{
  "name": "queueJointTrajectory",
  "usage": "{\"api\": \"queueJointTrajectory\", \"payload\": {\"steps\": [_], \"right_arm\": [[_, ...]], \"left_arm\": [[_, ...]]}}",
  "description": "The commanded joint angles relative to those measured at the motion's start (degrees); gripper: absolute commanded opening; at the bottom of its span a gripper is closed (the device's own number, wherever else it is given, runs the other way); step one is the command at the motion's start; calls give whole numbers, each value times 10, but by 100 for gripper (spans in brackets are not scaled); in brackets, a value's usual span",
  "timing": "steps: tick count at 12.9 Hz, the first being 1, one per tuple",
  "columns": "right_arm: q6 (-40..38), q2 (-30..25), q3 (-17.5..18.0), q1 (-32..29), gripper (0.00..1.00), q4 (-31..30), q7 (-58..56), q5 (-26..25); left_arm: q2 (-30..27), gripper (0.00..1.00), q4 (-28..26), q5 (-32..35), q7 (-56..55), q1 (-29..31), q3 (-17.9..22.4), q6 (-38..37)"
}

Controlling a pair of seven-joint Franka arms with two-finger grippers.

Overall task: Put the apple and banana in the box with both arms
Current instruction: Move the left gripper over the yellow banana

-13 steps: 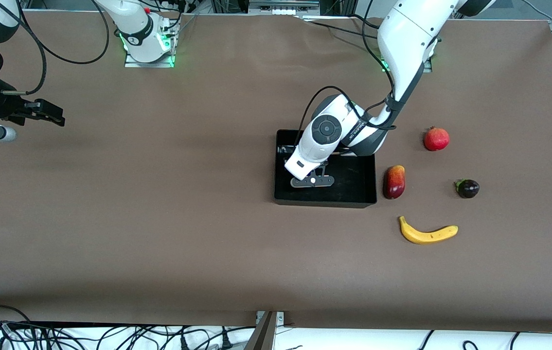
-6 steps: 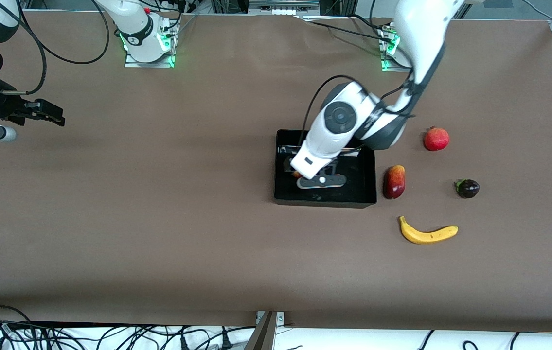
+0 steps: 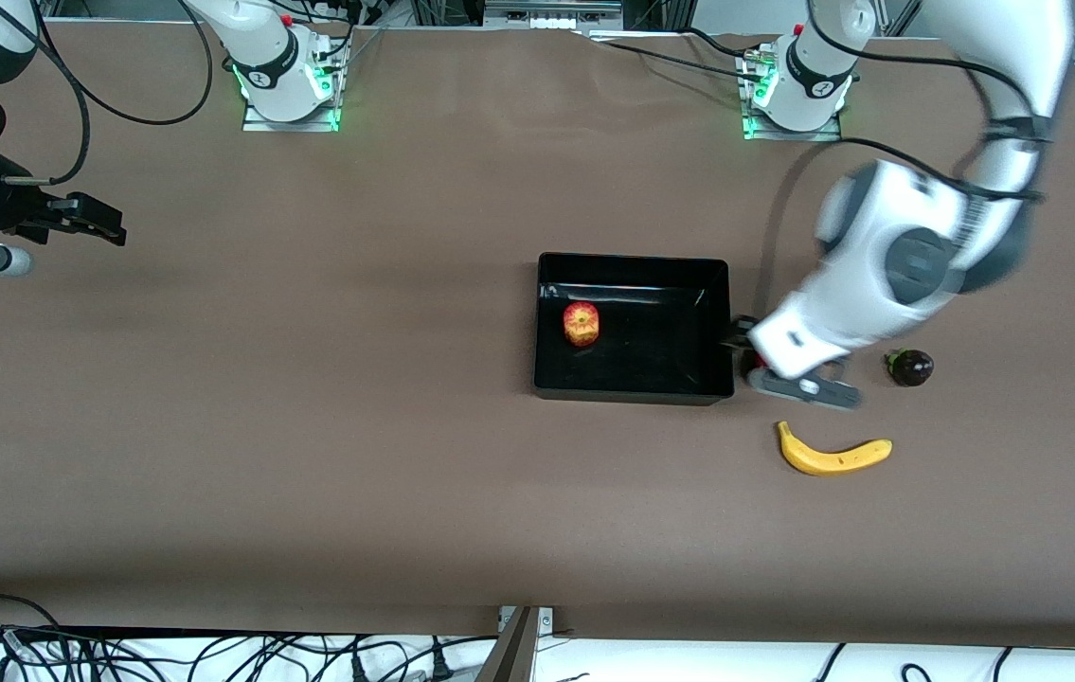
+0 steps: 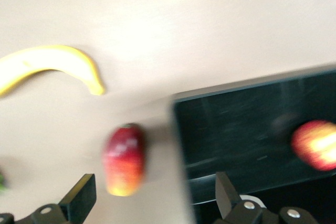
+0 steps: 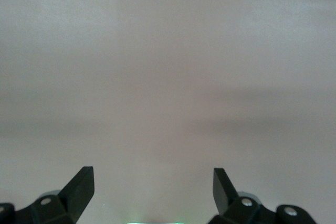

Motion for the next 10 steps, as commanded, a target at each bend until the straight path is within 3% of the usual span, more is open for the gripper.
{"api": "queueJointTrajectory", "payload": {"steps": [1,5,10], "right_arm": [[-8,-2,8,1,100,7,4,2],[-9,-1,4,7,100,6,1,4],[-29,-1,5,7,100,5,6,5]], "left_arm": [[18,100,-18,-6,157,45,-5,38],[118,100,-11,-12,532,89,30,197],[167,100,-8,-9,712,77,34,306]]}}
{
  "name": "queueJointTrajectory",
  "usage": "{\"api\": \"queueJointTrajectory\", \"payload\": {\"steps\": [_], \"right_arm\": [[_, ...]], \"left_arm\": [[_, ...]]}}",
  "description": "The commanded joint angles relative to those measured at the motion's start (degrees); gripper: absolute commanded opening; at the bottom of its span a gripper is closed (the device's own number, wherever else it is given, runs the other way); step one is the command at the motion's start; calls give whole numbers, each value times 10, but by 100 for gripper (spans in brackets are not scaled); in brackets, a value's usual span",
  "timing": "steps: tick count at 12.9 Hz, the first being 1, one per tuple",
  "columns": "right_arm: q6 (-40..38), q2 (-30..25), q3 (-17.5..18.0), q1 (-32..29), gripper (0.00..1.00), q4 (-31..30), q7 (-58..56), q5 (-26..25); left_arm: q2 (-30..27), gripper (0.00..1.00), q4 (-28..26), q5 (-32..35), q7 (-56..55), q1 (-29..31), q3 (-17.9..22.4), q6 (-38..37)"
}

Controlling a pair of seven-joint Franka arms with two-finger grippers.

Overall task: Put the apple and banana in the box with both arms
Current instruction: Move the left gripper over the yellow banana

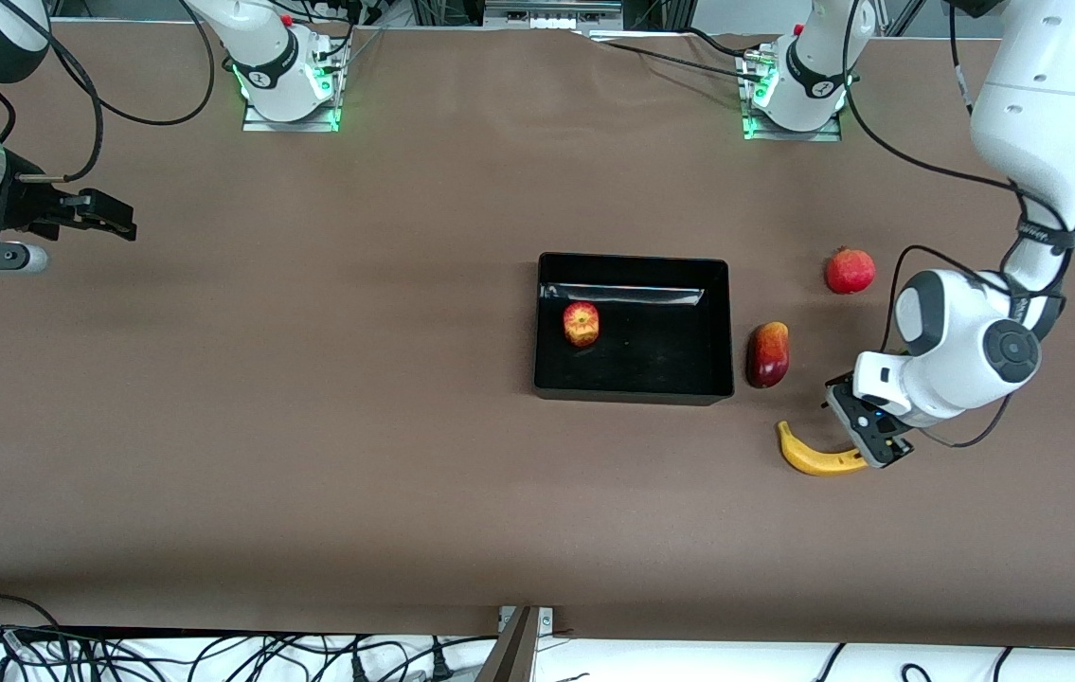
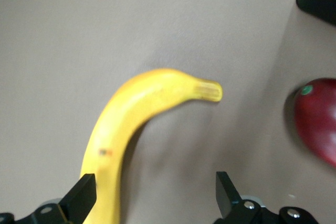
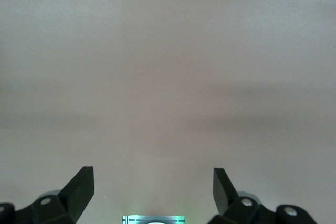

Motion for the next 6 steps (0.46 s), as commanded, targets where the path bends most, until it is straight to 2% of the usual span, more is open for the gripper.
{"api": "queueJointTrajectory", "payload": {"steps": [1,6], "right_arm": [[-12,-2,-1,2,100,5,6,5],[-20,-2,1,2,100,5,6,5]], "left_arm": [[10,100,14,-8,60,-13,5,28],[35,100,40,-13,55,-45,40,40]]}}
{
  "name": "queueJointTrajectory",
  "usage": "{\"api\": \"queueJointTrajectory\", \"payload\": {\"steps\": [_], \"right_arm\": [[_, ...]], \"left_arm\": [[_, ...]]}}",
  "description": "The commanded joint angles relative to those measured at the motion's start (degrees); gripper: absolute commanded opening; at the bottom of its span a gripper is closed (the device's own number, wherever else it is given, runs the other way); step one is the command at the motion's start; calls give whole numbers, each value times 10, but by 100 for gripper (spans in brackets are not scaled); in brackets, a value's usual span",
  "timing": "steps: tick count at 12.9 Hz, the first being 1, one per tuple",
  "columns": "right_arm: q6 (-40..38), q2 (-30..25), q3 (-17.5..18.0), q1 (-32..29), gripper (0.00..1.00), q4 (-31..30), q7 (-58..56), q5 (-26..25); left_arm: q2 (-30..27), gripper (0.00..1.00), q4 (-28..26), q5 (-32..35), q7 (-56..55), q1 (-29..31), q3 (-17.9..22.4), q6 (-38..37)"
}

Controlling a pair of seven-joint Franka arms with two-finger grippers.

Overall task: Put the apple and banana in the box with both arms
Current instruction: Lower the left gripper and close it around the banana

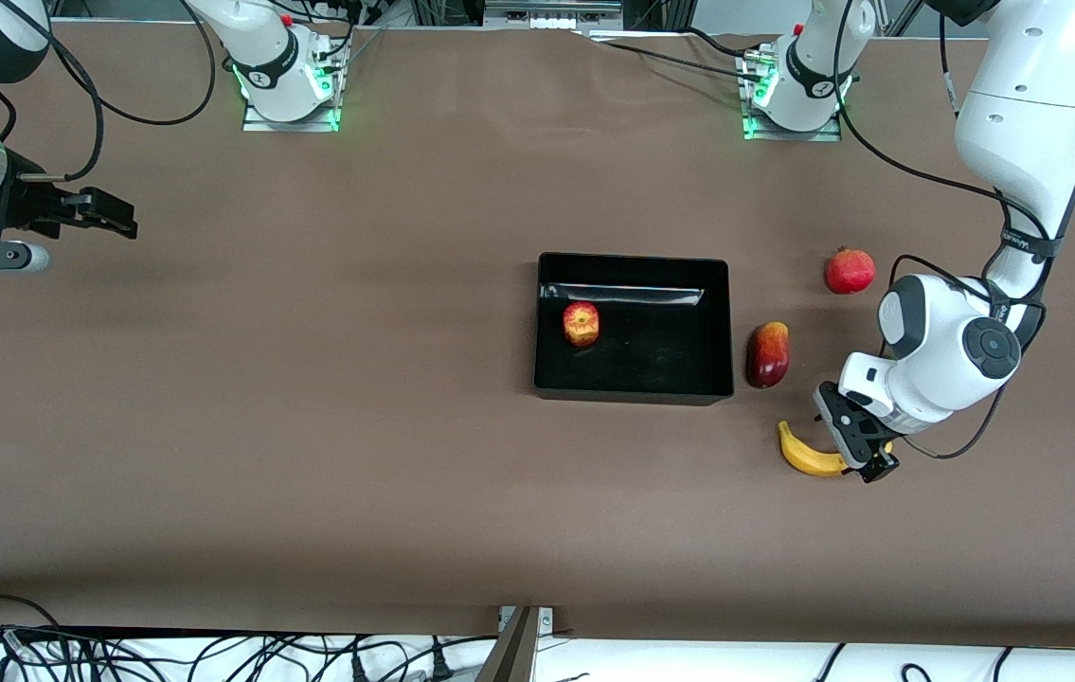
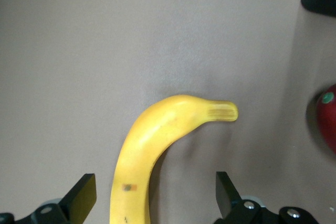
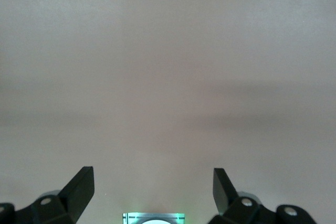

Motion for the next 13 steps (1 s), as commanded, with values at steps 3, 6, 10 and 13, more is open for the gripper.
{"api": "queueJointTrajectory", "payload": {"steps": [3,6,10,13], "right_arm": [[-13,-2,0,3,100,5,6,6],[-13,-2,0,2,100,5,6,6],[-13,-2,0,3,100,5,6,6],[-13,-2,0,3,100,5,6,6]], "left_arm": [[42,100,34,-14,9,-26,29,20],[52,95,44,-13,8,-32,35,23],[52,0,44,-13,4,-36,36,23],[7,0,36,-13,-50,-33,35,-1]]}}
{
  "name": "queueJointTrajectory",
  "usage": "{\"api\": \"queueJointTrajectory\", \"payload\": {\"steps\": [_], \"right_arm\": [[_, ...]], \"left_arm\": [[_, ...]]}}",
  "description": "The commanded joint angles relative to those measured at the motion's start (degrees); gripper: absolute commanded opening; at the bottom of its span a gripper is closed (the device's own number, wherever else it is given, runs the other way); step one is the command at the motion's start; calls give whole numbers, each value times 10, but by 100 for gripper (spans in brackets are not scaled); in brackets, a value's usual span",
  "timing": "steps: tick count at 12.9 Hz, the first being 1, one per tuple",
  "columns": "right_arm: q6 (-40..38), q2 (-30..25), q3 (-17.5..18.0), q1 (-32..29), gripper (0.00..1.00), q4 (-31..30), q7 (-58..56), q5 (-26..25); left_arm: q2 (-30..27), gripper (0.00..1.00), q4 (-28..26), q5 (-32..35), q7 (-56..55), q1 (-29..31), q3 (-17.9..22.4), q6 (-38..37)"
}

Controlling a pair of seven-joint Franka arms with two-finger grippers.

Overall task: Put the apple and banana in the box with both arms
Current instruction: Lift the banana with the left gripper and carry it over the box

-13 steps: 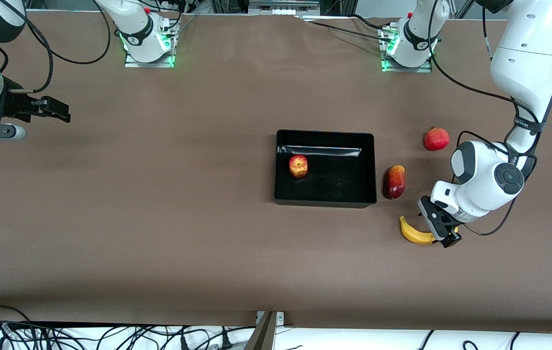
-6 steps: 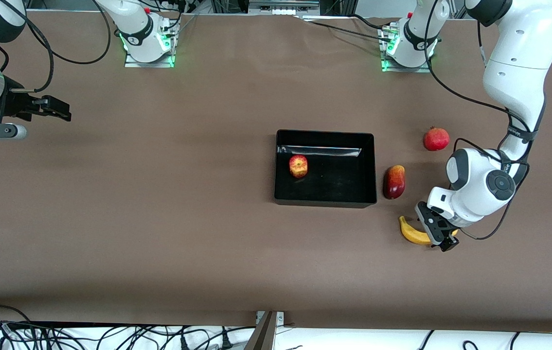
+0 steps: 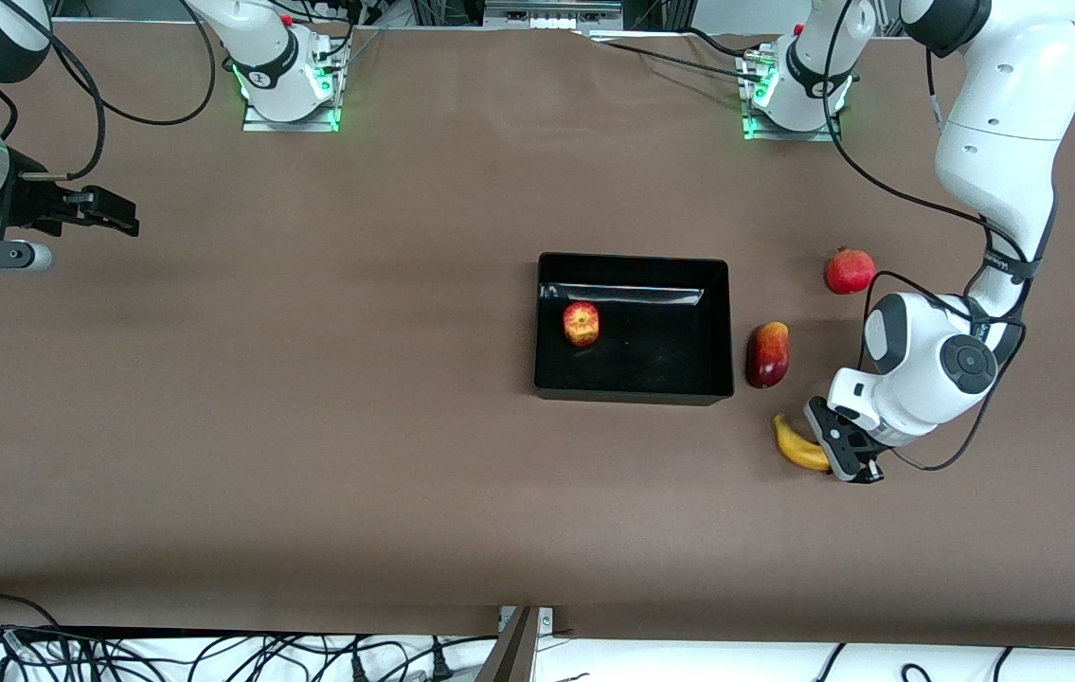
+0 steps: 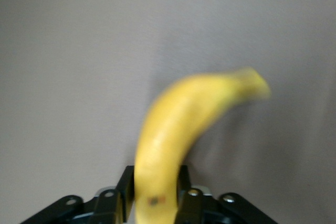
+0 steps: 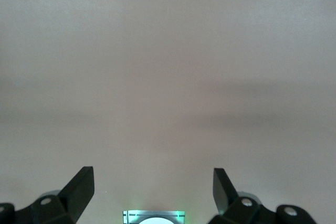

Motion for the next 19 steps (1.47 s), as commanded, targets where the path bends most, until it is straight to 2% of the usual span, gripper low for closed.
{"api": "queueJointTrajectory", "payload": {"steps": [1,4,6,7,9,11,14,19], "right_arm": [[-10,-2,0,2,100,5,6,6],[-11,-2,0,2,100,5,6,6],[-11,-2,0,2,100,5,6,6],[-9,-2,0,2,100,6,6,6],[-10,-2,0,2,100,5,6,6],[-7,-2,0,2,100,6,6,6],[-10,-2,0,1,100,5,6,6],[-10,-2,0,2,100,5,6,6]], "left_arm": [[-64,0,-5,-12,-40,-6,6,-70],[-149,0,-5,-19,-146,-23,-11,-239],[-189,0,-19,-57,-252,-66,-11,-311],[-211,0,-36,-63,-312,-88,-12,-320],[-240,0,-83,-63,-408,-140,-13,-314],[-240,0,-109,-63,-428,-182,-13,-299],[-230,0,-176,-56,-447,-210,-13,-200],[-180,0,-183,-34,-447,-213,-13,-121]]}}
